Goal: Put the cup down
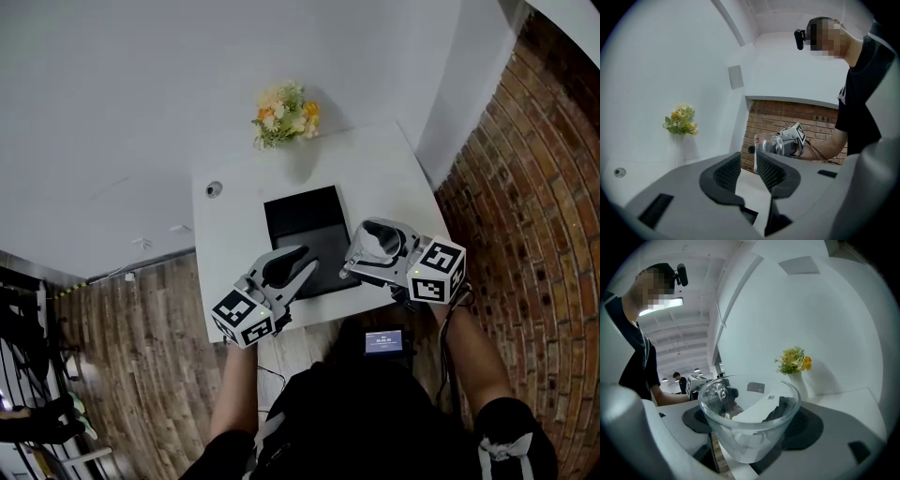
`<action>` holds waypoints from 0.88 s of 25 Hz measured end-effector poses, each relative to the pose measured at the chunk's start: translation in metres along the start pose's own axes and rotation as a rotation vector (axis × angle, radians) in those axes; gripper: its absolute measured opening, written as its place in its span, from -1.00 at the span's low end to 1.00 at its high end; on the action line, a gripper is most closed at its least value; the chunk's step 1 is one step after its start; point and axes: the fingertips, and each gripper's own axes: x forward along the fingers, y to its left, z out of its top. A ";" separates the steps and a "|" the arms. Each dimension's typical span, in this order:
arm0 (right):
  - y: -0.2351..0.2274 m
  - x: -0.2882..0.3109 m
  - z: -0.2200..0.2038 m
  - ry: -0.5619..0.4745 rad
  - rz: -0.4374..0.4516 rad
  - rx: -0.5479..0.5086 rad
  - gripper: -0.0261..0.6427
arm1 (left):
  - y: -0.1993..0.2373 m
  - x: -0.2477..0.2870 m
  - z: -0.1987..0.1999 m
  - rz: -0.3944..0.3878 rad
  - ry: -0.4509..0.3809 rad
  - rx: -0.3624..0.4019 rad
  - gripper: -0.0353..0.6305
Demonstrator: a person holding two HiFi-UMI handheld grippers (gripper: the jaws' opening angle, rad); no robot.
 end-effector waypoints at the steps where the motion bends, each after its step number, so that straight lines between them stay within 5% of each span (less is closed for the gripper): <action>1: -0.004 0.001 0.001 0.002 0.006 0.002 0.31 | 0.002 0.003 0.000 0.008 0.003 -0.004 -0.60; 22: -0.026 0.018 0.008 0.021 0.076 -0.001 0.31 | 0.022 0.017 0.005 0.070 0.008 -0.011 -0.60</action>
